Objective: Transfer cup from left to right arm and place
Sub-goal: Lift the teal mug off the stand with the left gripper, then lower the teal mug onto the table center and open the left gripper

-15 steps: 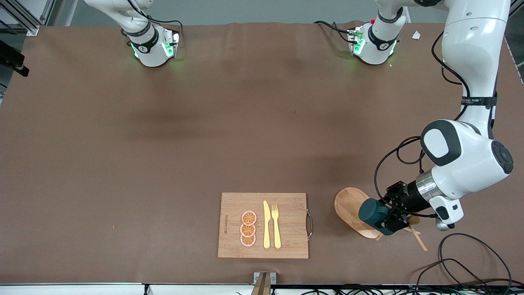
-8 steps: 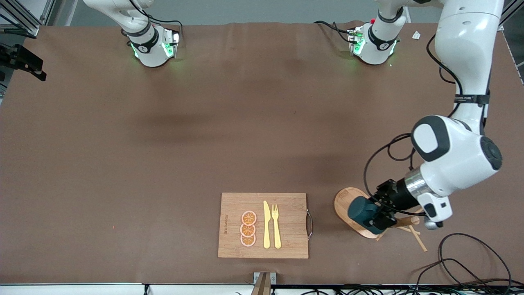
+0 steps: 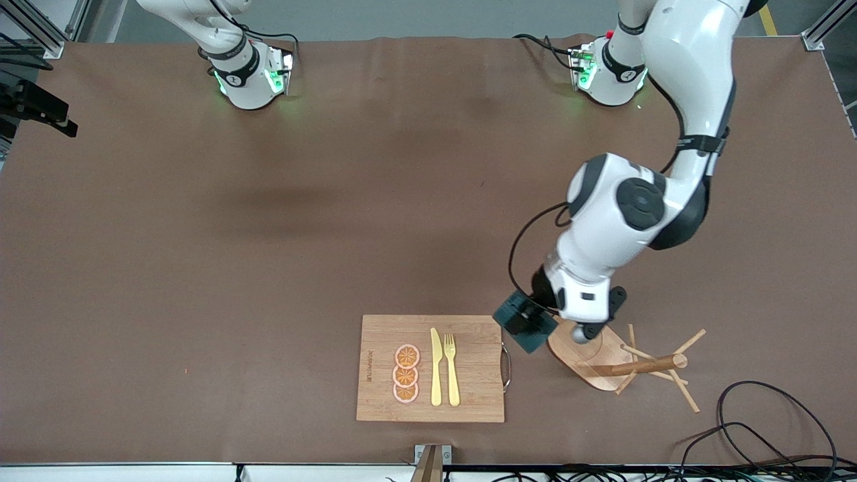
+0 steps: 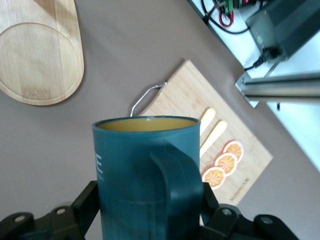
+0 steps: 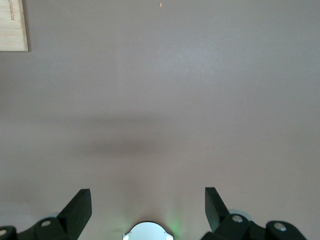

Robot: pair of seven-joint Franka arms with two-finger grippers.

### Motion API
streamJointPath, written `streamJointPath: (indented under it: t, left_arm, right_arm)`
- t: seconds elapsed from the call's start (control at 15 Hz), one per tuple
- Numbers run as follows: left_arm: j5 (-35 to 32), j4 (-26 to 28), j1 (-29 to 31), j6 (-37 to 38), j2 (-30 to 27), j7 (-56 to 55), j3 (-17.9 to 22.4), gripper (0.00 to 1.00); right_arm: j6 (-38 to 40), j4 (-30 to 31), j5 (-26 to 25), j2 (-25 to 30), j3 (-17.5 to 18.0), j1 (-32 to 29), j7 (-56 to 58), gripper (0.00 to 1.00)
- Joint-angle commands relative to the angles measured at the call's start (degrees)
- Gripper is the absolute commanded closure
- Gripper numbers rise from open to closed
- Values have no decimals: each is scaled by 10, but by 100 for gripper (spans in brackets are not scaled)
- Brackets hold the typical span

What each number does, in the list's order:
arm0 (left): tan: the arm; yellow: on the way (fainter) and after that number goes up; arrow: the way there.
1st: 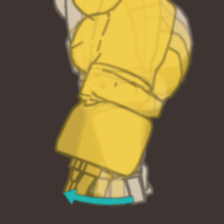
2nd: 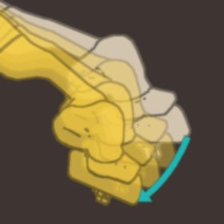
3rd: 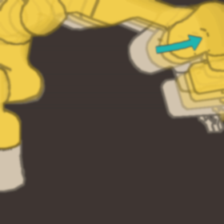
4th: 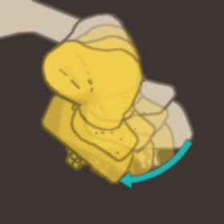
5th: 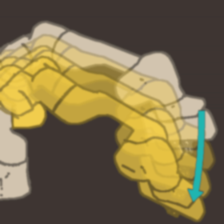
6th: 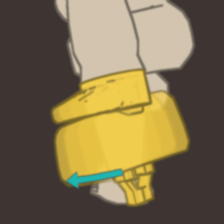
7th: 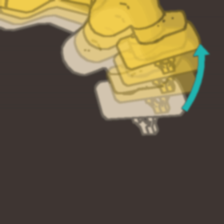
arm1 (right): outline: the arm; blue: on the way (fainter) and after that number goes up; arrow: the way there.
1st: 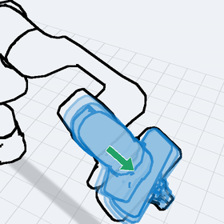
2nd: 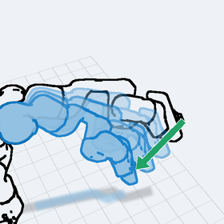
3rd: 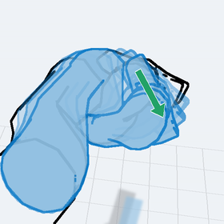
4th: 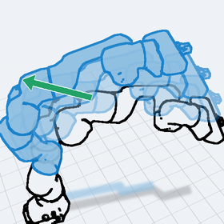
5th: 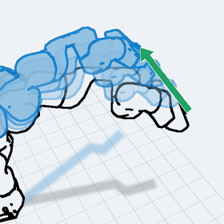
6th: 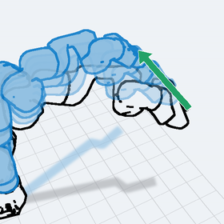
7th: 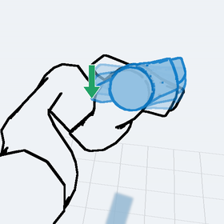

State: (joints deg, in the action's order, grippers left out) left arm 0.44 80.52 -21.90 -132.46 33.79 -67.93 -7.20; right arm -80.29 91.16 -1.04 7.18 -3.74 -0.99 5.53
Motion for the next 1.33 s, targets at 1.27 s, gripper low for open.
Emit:
streamJointPath:
  t: [1.27]
  left_arm:
    - [-830, 2, -361, 48, 180, -577, 15, 57]
  right_arm:
    - [4, -10, -12, 5, -3, 13, -1, 0]
